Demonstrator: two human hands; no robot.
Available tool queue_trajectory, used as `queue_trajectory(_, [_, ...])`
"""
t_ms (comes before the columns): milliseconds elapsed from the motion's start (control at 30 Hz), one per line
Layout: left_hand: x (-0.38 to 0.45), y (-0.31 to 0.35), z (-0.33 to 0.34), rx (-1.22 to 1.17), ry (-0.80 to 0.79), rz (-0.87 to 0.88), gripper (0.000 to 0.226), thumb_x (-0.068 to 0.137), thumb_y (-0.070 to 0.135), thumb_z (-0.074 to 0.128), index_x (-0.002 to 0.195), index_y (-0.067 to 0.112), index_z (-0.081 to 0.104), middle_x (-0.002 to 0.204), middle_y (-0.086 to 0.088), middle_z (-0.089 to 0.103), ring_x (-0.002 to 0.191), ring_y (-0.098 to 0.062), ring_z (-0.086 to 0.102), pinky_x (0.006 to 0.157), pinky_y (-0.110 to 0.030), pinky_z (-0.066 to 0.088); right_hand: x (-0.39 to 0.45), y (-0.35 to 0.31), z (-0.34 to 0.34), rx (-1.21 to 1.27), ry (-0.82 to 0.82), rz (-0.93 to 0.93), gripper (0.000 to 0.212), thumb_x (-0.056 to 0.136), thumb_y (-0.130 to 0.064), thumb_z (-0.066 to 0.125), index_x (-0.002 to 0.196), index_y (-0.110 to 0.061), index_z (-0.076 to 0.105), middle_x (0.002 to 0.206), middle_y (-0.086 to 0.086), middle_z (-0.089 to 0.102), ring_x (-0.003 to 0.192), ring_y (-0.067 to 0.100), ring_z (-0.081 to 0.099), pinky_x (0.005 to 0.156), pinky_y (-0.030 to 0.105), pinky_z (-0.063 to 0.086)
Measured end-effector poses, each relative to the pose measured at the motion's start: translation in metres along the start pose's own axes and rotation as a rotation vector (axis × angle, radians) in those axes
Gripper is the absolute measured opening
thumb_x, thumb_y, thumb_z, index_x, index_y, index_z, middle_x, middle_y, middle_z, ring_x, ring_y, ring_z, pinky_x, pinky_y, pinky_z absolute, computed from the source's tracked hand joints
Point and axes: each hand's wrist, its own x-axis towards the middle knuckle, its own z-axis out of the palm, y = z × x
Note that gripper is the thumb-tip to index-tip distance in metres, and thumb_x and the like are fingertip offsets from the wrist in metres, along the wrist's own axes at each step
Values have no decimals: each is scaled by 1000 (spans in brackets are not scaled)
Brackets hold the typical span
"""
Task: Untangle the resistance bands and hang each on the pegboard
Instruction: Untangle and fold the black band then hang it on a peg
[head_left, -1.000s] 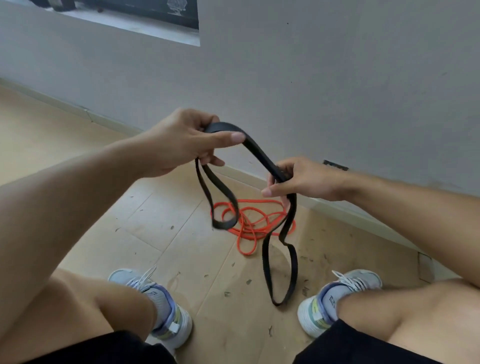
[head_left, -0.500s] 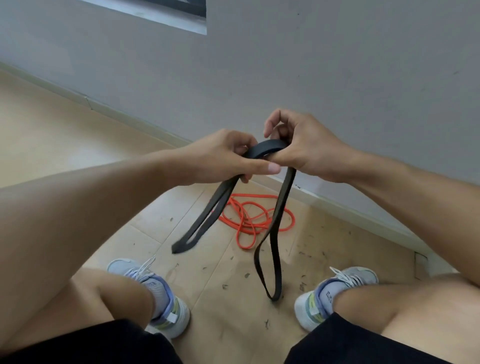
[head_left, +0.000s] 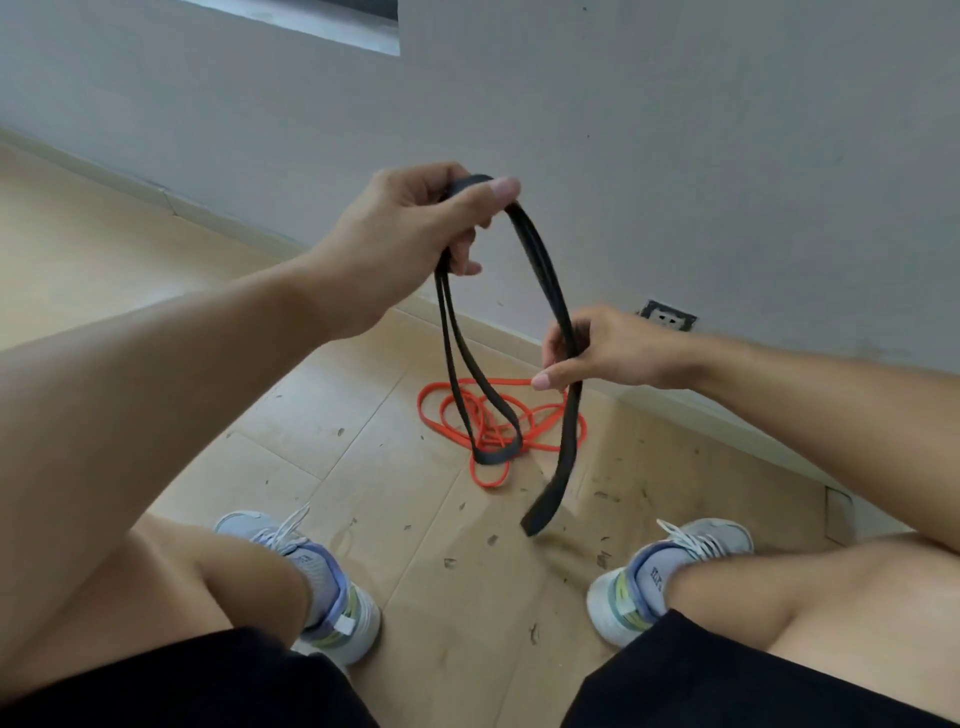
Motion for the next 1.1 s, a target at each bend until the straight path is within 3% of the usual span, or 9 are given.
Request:
queue_trajectory(100, [1,-3,-7,-58,19,-67,25,96,33,68,78,18,64,62,1,49,60,-13,49,94,-48,59,3,5,-4,74,50,9,15,84,-21,85,87,-9,76,78,0,73,76,10,69,79,24,56])
queue_trajectory(300, [5,-4,-11,-70,3,-136,24,87,37,77,86,16,65,56,5,44,55,-14,45,93,-46,60,12,0,5,91,171,17,10,83,-31,85,92,-27,81,75,-13,77,74,-6,70,69,6,48])
queue_trajectory(433, [6,1,-6,-120,27,-135,21,96,34,68,85,19,59,57,6,44,56,-12,45,96,-46,59,13,-9,10,117,196,-23,18,83,-33,84,99,-28,80,72,-17,76,74,-7,71,67,3,48])
queue_trajectory(667, [6,9,10,-397,135,-195,26,102,28,53,78,18,54,57,1,40,54,-16,42,87,-41,58,12,-33,30,143,144,-104,38,75,-45,80,110,-30,77,76,-10,77,83,3,74,85,20,55])
queue_trajectory(767, [4,13,22,-456,195,-235,32,102,31,54,74,17,49,58,-1,34,53,-17,38,83,-38,58,12,-40,41,86,206,-144,28,67,-56,80,90,-40,77,92,4,80,82,16,76,94,38,57])
queue_trajectory(833, [4,14,28,-474,199,-273,38,100,39,57,72,18,43,59,-1,33,53,-17,38,79,-36,57,15,-41,45,34,278,-159,31,69,-55,85,75,-26,76,87,1,79,66,12,71,80,26,58])
queue_trajectory(900, [5,14,33,-494,187,-295,42,98,44,60,72,19,40,59,0,33,54,-17,38,78,-36,53,16,-43,48,15,298,-144,38,73,-49,88,82,-14,78,73,-9,75,57,1,65,64,12,49])
queue_trajectory(967, [4,13,36,-497,180,-301,40,97,44,63,73,18,43,60,-1,33,55,-17,37,81,-37,51,18,-42,49,-2,305,-132,40,74,-50,88,81,-13,77,64,-8,70,57,3,63,59,15,45])
queue_trajectory(1100, [8,11,29,-330,175,-270,47,81,54,76,90,15,52,62,2,44,59,-16,47,90,-41,60,18,-38,49,-60,325,-177,60,81,-45,86,55,-17,39,45,-10,37,45,10,34,49,18,30])
